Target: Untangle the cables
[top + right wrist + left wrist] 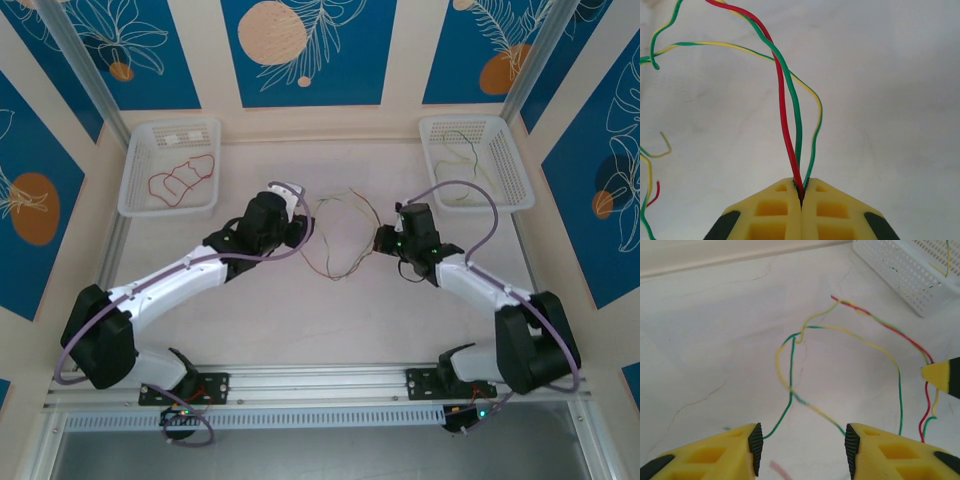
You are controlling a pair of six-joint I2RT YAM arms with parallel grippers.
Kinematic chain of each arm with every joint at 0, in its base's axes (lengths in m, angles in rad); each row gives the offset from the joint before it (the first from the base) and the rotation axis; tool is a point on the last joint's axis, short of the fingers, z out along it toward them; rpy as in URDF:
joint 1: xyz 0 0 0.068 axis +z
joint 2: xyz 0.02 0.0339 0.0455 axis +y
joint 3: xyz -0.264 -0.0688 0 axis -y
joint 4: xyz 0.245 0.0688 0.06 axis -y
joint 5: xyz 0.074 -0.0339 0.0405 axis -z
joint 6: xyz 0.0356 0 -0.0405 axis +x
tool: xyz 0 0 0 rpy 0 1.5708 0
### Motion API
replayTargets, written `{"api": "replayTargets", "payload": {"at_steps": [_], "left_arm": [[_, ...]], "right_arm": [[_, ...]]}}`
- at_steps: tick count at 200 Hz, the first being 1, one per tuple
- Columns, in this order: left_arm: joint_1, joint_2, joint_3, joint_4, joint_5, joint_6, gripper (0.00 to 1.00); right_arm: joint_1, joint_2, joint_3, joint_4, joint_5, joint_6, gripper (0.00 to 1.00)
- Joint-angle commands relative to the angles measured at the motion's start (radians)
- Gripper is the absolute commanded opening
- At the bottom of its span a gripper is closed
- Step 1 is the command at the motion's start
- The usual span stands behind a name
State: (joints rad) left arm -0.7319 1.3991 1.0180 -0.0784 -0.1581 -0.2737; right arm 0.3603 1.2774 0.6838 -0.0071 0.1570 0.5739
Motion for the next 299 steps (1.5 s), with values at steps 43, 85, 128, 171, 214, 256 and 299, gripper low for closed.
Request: {"api": "replayTargets", "payload": {"at_steps": [43,85,128,171,214,256,299], "left_arm": [[0.036,-0.165,-0.083,0.166,0.149,0.097,0.72],[0.059,-0.219,-0.115,0.194,0.258,0.137,0.60],[0.064,-0.176,-0.111,0.183,0.335,0.126,0.60],[0.064,-0.199,-0.144,0.206,0.196,0.113,0.15],[0.091,-0.256,-0.172,0.195,0.141,0.111,0.13],[0.135,-0.316,-0.229,0.181,-0.035,0.029,0.00],[0.210,-0.368,-0.287,0.197,0.015,-0.015,0.03]], "right_arm": [[0.063,-0.287,-0.132,0.173,0.005,-0.266,0.00],[0.077,-0.436,-0.189,0.218,-0.033,-0.312,0.00],[0.105,-0.519,-0.201,0.236,-0.065,-0.312,0.00],[0.114,-0.539,-0.190,0.197,0.031,-0.301,0.00],[0.103,-0.535,-0.189,0.146,0.183,-0.270,0.00],[0.076,-0.535,-0.188,0.113,0.257,-0.241,0.00],[0.049,-0.538,-0.183,0.088,0.262,-0.224,0.00]]}}
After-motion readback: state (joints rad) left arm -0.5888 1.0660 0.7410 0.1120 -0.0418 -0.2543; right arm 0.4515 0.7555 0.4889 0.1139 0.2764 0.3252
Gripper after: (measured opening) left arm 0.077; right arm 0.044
